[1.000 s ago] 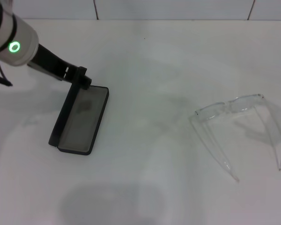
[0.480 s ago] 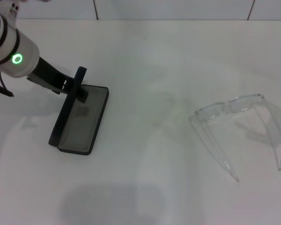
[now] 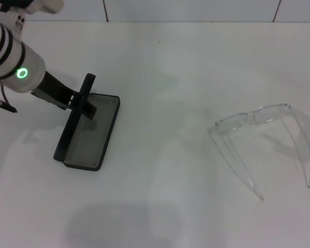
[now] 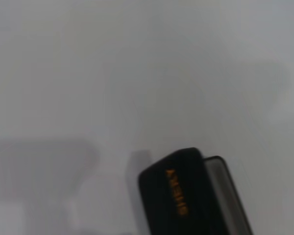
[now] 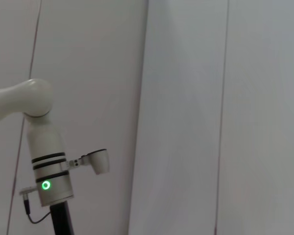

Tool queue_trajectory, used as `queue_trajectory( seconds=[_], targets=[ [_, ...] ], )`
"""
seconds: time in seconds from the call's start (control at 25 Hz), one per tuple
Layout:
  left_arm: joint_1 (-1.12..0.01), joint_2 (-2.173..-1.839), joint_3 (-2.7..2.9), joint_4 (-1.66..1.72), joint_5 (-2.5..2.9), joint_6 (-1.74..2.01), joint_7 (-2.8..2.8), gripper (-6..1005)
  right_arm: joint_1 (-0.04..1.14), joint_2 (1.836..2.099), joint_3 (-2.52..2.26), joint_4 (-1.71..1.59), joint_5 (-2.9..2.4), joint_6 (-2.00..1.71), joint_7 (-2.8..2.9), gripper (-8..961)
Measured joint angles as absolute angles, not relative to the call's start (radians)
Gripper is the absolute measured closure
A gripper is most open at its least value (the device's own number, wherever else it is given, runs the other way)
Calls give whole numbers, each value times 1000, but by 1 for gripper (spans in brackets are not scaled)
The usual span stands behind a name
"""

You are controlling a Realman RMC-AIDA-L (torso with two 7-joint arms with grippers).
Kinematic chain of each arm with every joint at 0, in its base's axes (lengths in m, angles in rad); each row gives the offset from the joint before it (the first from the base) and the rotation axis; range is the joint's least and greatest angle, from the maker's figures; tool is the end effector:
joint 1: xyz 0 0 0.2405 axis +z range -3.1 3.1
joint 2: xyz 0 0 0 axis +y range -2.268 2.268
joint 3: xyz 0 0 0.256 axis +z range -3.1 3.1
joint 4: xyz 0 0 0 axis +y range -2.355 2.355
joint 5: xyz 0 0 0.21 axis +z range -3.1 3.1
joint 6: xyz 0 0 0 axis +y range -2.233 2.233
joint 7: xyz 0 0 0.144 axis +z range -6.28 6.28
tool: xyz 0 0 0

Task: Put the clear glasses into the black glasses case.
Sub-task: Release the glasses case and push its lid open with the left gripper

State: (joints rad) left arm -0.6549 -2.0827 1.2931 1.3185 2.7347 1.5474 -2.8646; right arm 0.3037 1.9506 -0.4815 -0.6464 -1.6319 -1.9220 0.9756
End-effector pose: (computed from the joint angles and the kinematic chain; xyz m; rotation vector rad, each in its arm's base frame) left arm -0.1884 0.3749 0.0200 -2.2598 -1.2681 0.4354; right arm 0.3027 0.2639 0.1123 -2.3177 0.0779 1.0310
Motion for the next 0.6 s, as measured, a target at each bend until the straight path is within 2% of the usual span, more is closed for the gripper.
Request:
queue_trajectory(
  seconds=[0.12, 0.44, 0.6],
  targets=[
    [-655, -2084, 1293, 1318, 2770, 1541, -2874, 306, 298, 1952, -467, -646, -1632, -1924, 976, 156],
    [-656, -2085, 1302, 1318, 2773, 1545, -2866, 477, 290, 1960, -460, -646, -1620, -1927, 969, 156],
    [-656, -2085, 1303, 1324, 2767, 1547, -2861, 651, 290, 1961, -456, -645, -1619, -1928, 966, 156]
  ],
)
